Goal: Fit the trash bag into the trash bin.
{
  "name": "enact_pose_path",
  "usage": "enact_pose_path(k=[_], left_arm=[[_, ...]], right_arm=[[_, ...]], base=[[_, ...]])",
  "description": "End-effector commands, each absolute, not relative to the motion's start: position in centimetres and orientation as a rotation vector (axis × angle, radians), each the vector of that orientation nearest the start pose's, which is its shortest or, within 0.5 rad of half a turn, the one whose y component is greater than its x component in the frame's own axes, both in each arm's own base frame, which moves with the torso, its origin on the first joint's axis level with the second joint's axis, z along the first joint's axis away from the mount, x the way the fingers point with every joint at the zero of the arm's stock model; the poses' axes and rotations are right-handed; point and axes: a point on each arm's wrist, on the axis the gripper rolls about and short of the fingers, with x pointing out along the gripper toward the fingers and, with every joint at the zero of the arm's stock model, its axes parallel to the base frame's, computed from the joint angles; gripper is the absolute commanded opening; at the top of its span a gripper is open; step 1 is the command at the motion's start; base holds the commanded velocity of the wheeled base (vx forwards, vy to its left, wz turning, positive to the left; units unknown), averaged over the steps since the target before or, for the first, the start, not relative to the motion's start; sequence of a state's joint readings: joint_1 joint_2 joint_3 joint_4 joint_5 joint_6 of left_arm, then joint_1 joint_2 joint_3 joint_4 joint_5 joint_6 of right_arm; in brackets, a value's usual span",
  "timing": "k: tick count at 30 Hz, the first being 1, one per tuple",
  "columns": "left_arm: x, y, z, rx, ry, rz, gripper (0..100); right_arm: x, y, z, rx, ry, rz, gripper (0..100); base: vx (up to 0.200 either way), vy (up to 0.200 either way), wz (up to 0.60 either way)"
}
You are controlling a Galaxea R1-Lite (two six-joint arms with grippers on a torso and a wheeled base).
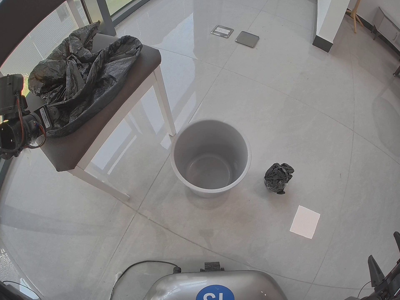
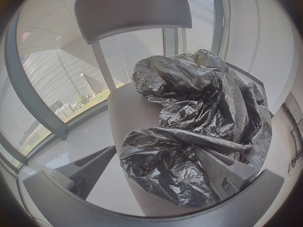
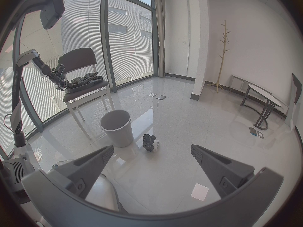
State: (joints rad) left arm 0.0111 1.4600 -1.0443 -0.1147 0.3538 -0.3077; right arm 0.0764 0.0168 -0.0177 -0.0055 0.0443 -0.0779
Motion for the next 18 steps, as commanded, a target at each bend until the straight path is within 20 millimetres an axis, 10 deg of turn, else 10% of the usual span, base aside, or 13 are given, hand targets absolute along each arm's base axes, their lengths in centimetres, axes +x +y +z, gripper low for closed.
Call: enact_pose_path(k=[1,18], left_arm=[[26.3,1.2,26.2,-0.253,0.242,0.398,100],[28.3,1.6,25.3,-0.205,0.263,0.406,100]], right_arm=[[-2.3,-0.1,7.6,-0.078,-0.011,0.121,100],[-2.3,-0.1,7.6,-0.08,-0.011,0.121,100]], base=[[0.0,0.0,0.0],[0.0,0.0,0.0]])
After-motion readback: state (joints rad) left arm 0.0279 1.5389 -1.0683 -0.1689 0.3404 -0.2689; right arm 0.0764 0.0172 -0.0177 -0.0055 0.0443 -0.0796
